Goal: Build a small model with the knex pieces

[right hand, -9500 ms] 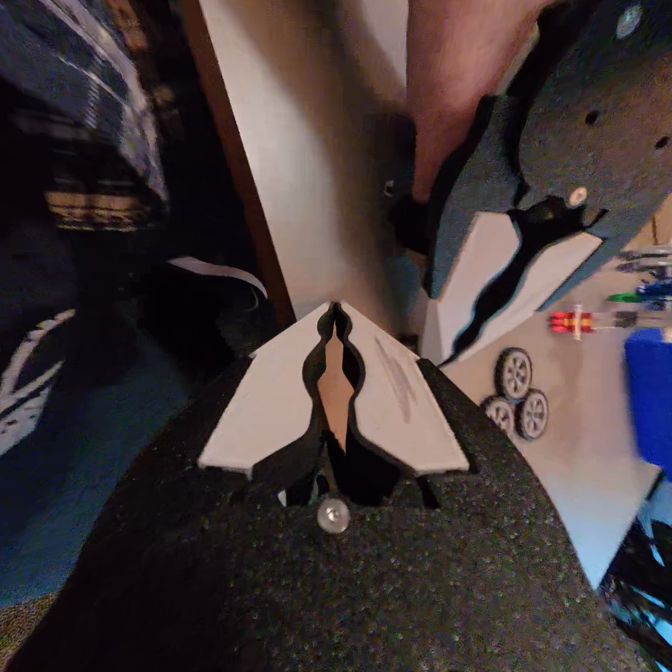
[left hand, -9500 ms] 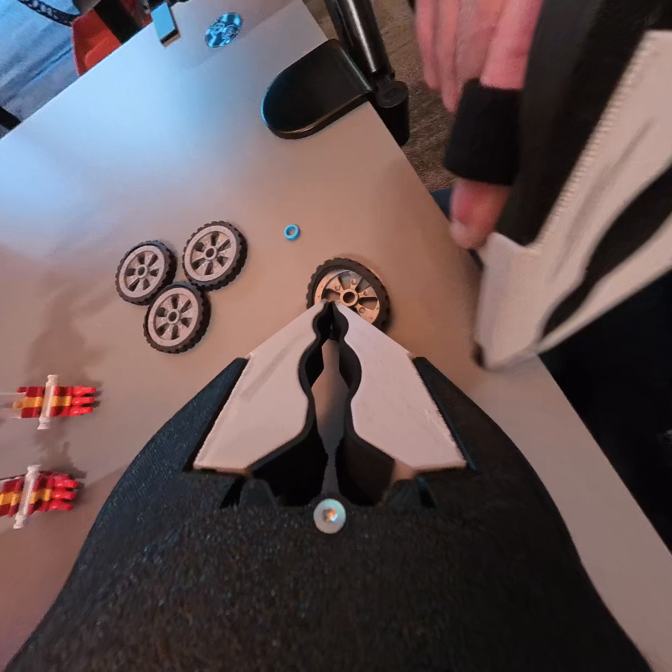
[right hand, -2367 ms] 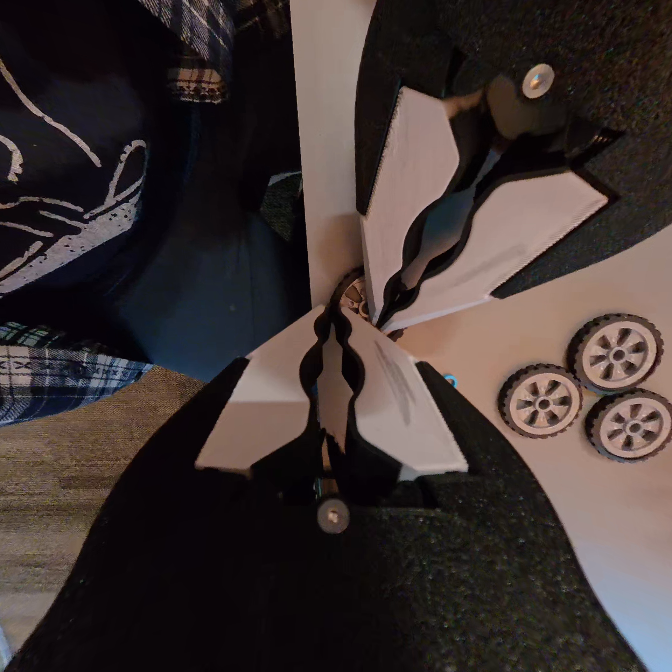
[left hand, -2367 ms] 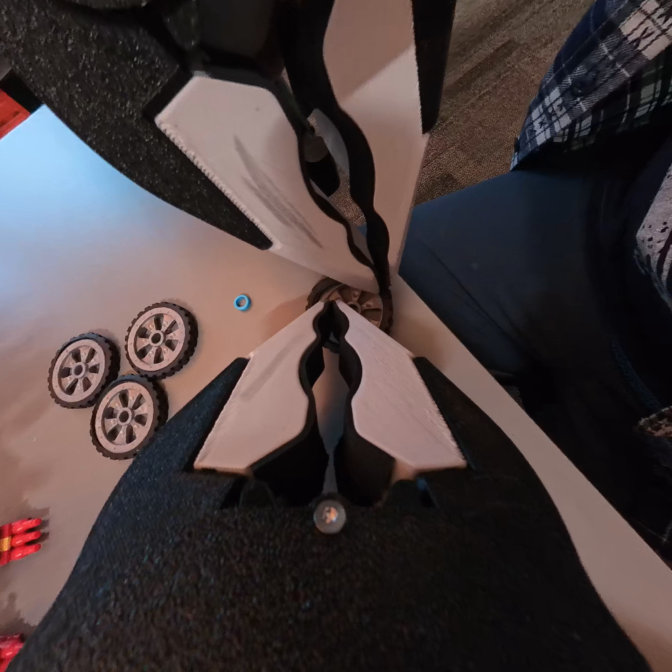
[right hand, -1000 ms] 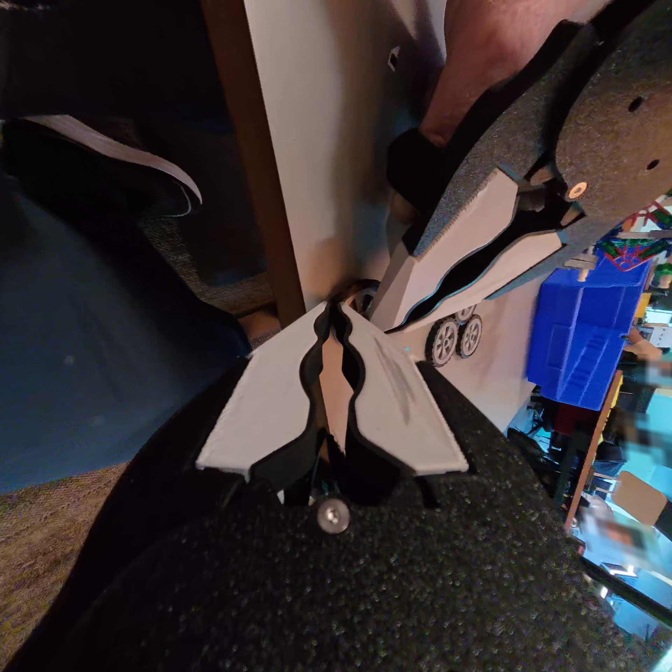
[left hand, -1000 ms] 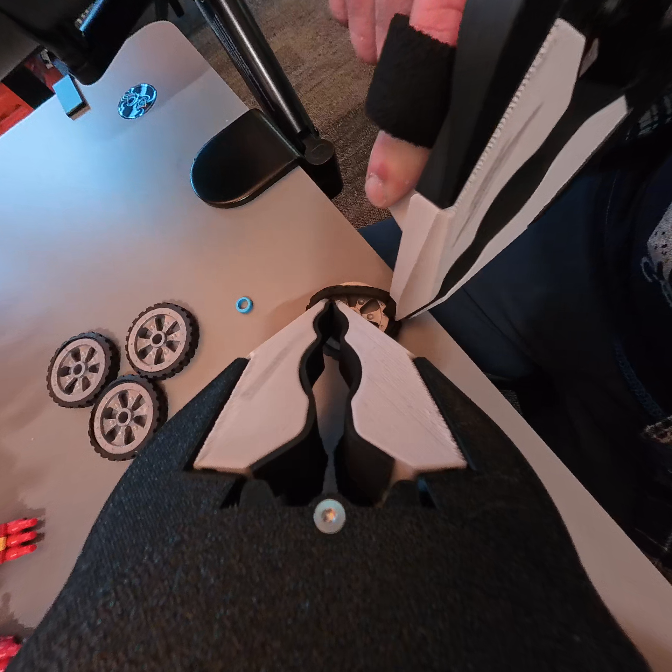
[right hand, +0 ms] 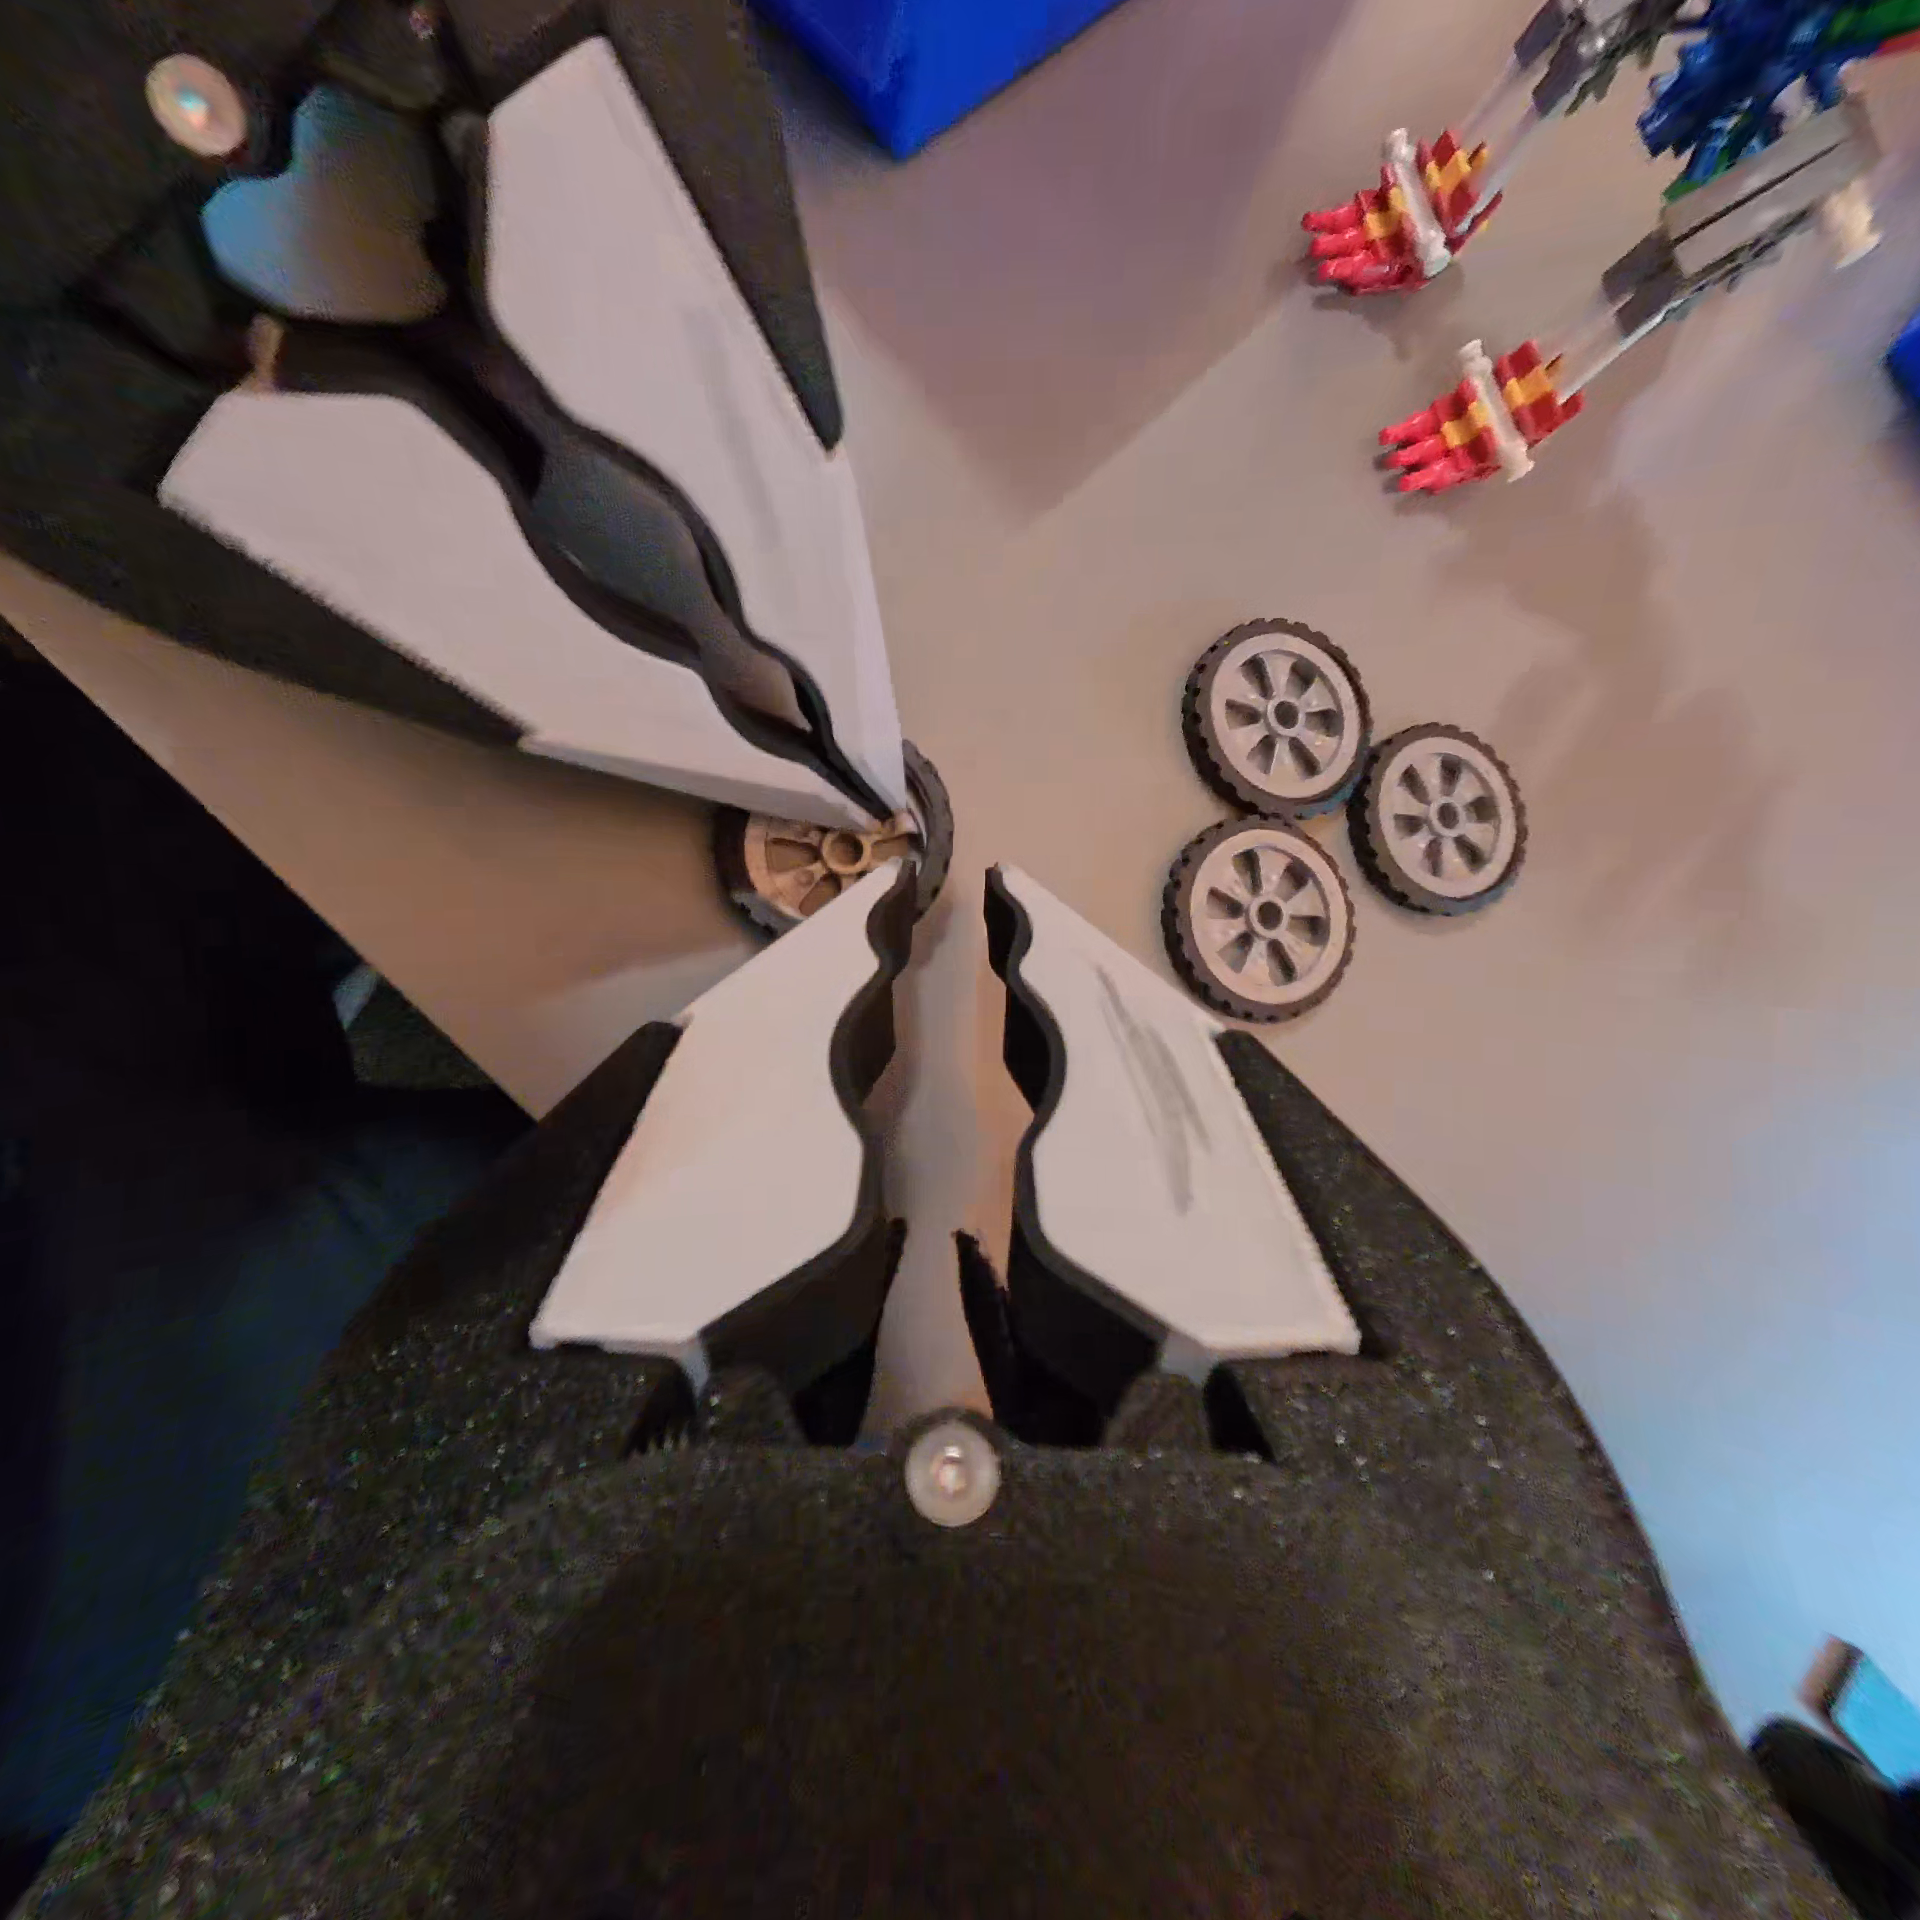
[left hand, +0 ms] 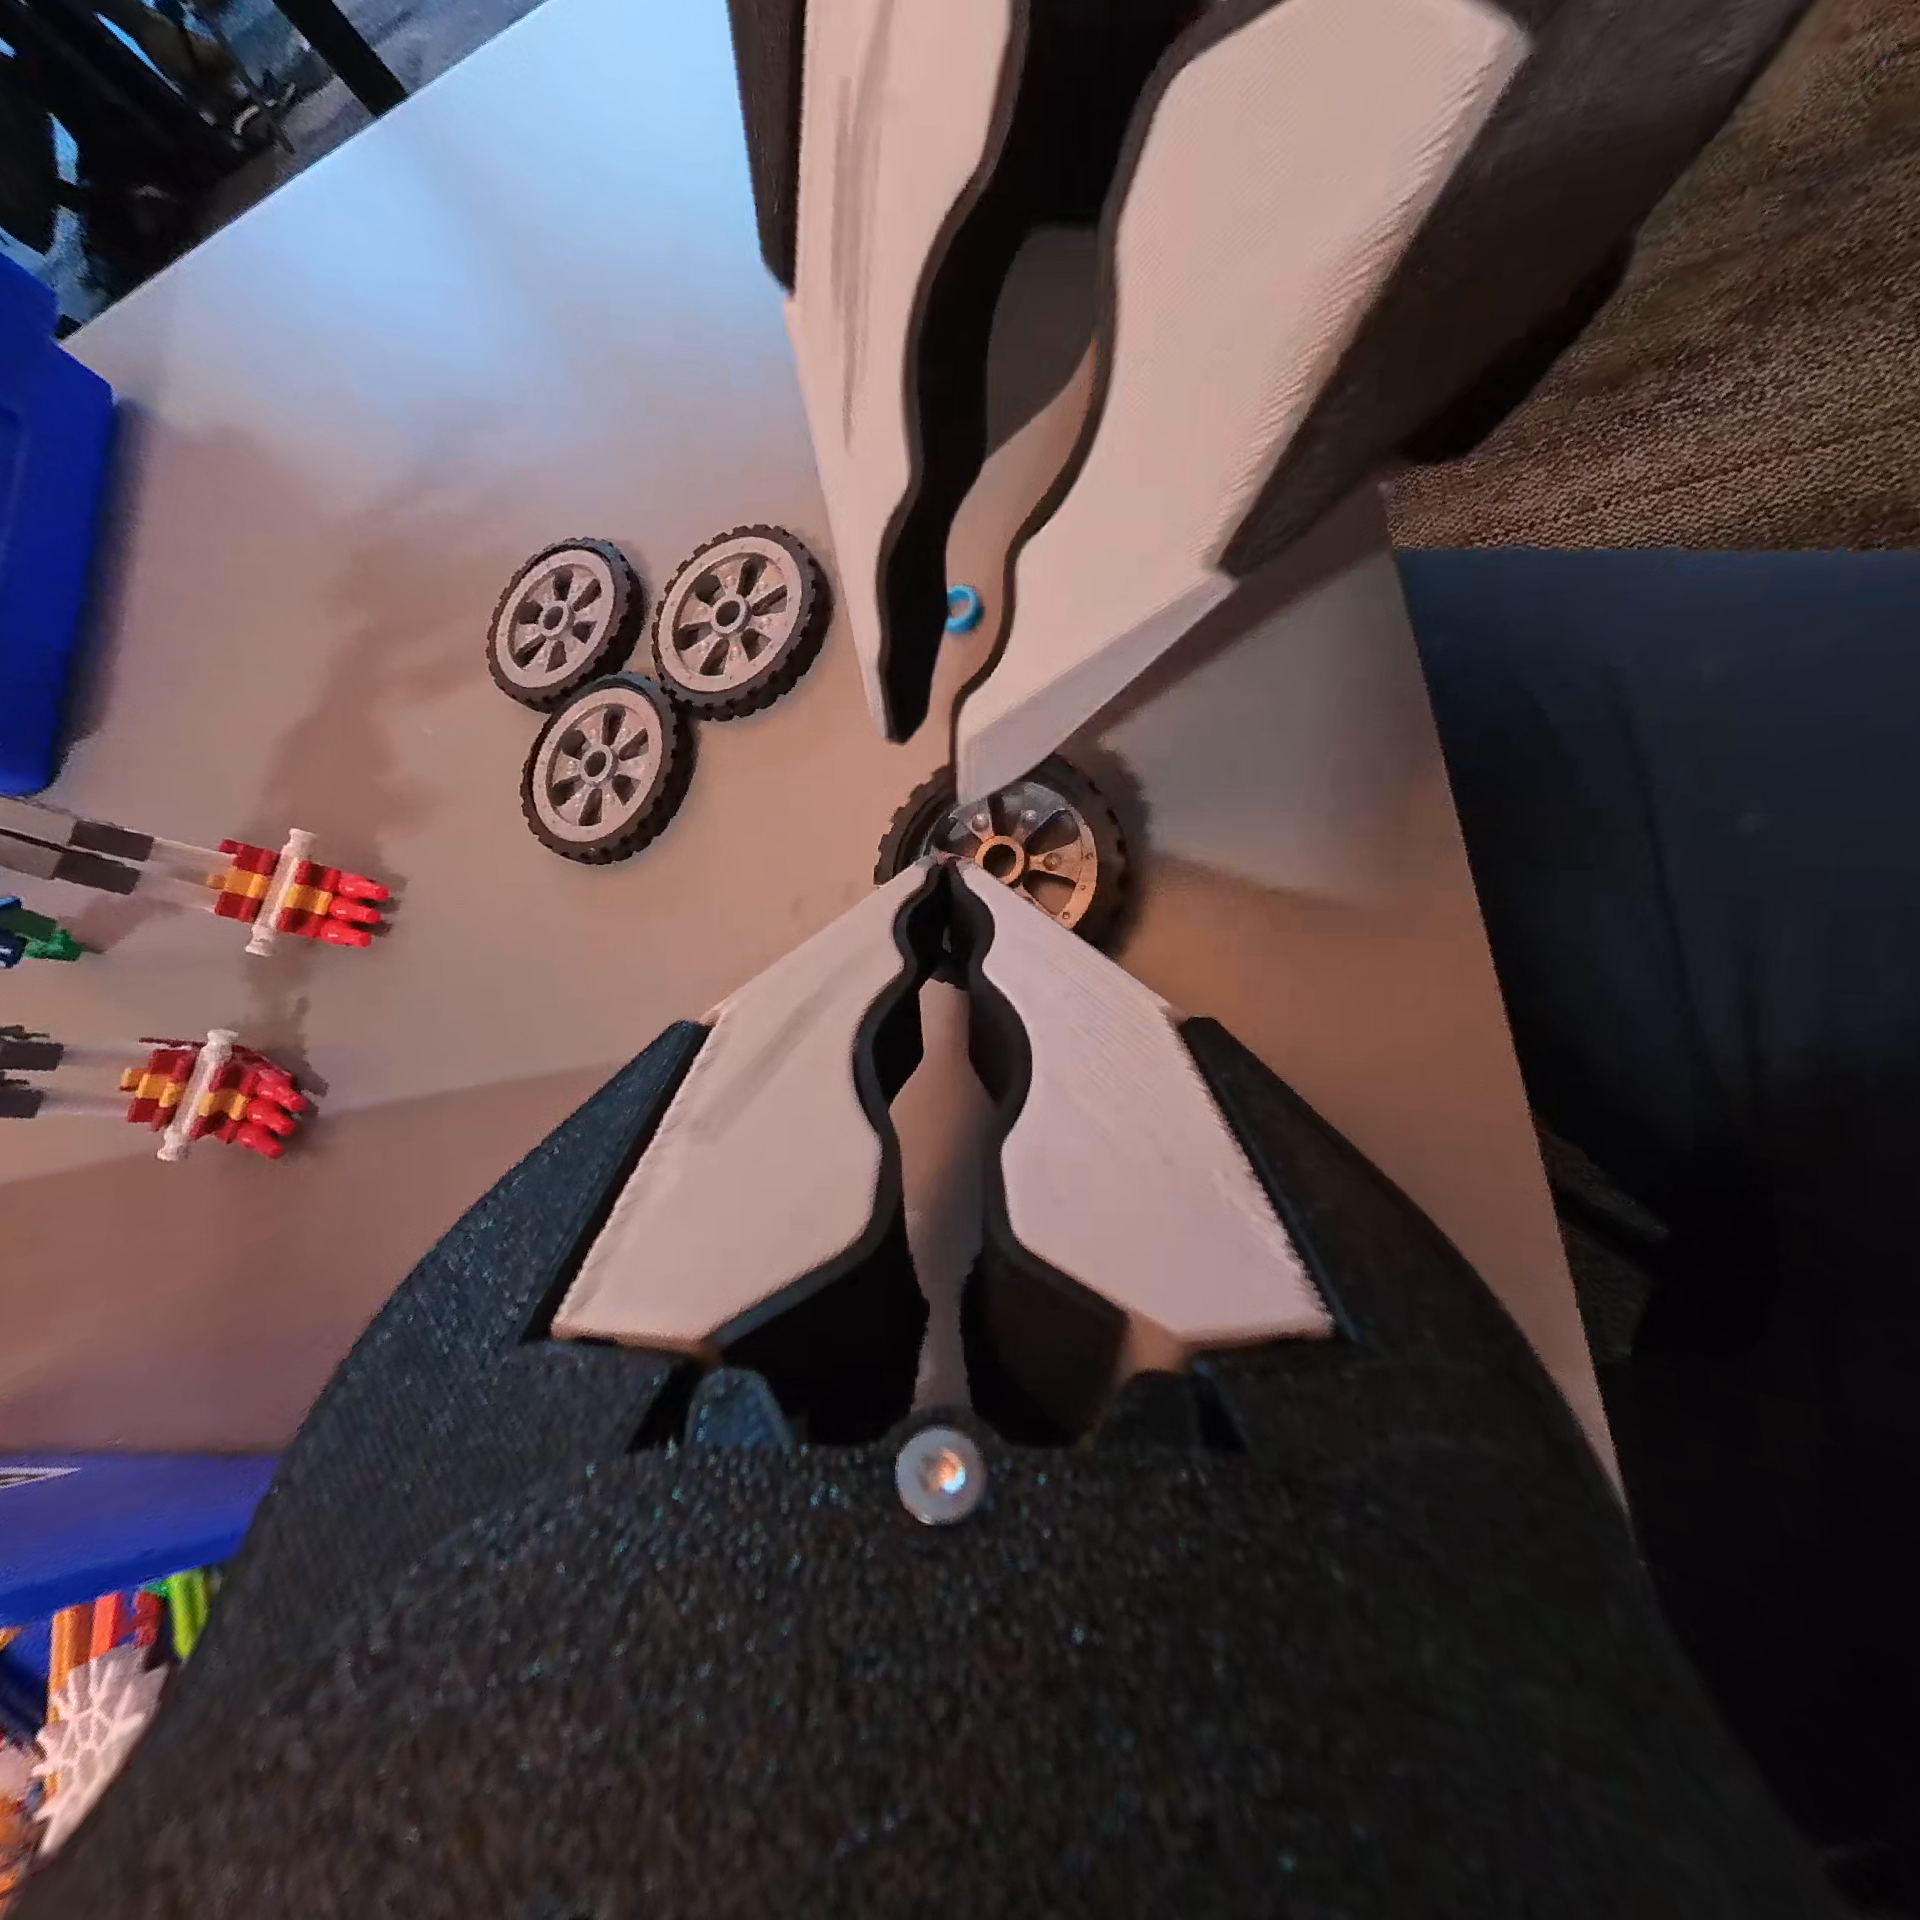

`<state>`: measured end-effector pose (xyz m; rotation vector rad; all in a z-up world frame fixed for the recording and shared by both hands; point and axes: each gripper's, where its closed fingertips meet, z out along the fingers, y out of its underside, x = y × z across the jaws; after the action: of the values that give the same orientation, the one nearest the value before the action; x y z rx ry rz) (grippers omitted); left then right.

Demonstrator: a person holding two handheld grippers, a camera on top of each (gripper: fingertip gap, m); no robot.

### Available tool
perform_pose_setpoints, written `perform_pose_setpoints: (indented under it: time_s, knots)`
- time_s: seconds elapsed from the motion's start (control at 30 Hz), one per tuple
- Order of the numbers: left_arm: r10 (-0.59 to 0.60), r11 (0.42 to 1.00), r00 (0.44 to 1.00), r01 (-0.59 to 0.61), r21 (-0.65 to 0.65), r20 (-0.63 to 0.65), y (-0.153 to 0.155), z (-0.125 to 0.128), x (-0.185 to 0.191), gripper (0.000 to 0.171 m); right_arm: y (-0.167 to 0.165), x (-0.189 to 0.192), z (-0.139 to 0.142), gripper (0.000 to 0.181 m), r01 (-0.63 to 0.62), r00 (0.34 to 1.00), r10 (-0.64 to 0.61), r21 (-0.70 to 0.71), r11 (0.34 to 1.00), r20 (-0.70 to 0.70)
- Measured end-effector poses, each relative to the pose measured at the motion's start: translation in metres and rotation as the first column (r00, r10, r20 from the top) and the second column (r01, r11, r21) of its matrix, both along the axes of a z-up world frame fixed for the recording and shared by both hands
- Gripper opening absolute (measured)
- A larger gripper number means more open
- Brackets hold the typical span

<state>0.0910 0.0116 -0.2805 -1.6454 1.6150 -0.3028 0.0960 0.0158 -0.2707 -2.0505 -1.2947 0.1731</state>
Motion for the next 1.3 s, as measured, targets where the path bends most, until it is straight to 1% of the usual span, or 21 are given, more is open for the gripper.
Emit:
perform_pose_setpoints:
  time_s: [0.1, 0.2, 0.3, 0.43, 0.6, 0.7, 0.8, 0.87, 1.0, 1.13, 1.3]
  knots:
    - [-0.001, 1.000, 1.000, 0.001, 0.019, -0.002, 0.001, 0.000, 0.000, 0.000, 0.003, -0.005, -0.004, 0.009, -0.002, 0.999, 0.000, -0.058, 0.998, -0.032]
    - [-0.014, 0.999, 1.000, 0.014, 0.043, -0.006, 0.001, -0.001, 0.002, 0.000, 0.004, -0.005, -0.010, 0.005, -0.015, 1.000, 0.017, -0.069, 0.998, 0.021]
    - [-0.025, 0.999, 1.000, 0.025, 0.048, -0.007, 0.001, -0.001, 0.003, 0.000, 0.004, -0.004, -0.009, 0.005, -0.010, 0.999, 0.012, -0.076, 0.997, 0.030]
    - [-0.025, 0.997, 1.000, 0.026, 0.067, -0.013, 0.002, -0.002, 0.004, 0.000, 0.005, -0.002, -0.009, 0.005, 0.016, 1.000, -0.016, -0.079, 0.997, 0.007]
    - [-0.014, 0.994, 0.999, 0.017, 0.105, -0.031, 0.005, -0.003, 0.005, 0.000, 0.005, 0.000, -0.010, 0.005, 0.051, 0.995, -0.060, -0.122, 0.991, -0.074]
    - [-0.012, 0.994, 0.999, 0.015, 0.111, -0.033, 0.007, -0.004, 0.007, 0.000, 0.007, 0.002, -0.010, 0.005, 0.070, 0.992, -0.080, -0.107, 0.992, -0.093]
    - [-0.010, 0.995, 1.000, 0.012, 0.095, -0.026, 0.007, -0.005, 0.007, 0.000, 0.009, 0.004, -0.007, 0.009, 0.072, 0.996, -0.073, -0.021, 0.997, -0.044]
    - [-0.007, 0.994, 0.999, 0.011, 0.109, -0.035, 0.008, -0.005, 0.007, 0.000, 0.008, 0.004, -0.006, 0.007, 0.064, 0.998, -0.064, -0.002, 0.998, -0.018]
    - [-0.009, 0.993, 0.999, 0.013, 0.118, -0.034, 0.008, -0.006, 0.009, 0.000, 0.008, 0.007, -0.003, 0.010, 0.058, 0.998, -0.059, -0.025, 0.998, -0.012]
    - [-0.013, 0.992, 0.999, 0.017, 0.122, -0.035, 0.008, -0.006, 0.011, 0.000, 0.009, 0.010, -0.003, 0.010, 0.069, 0.997, -0.070, -0.038, 0.997, -0.029]
    - [-0.022, 0.991, 0.999, 0.027, 0.130, -0.045, 0.008, -0.007, 0.012, 0.000, 0.009, 0.009, -0.002, 0.005, 0.104, 0.992, -0.106, -0.039, 0.994, -0.065]
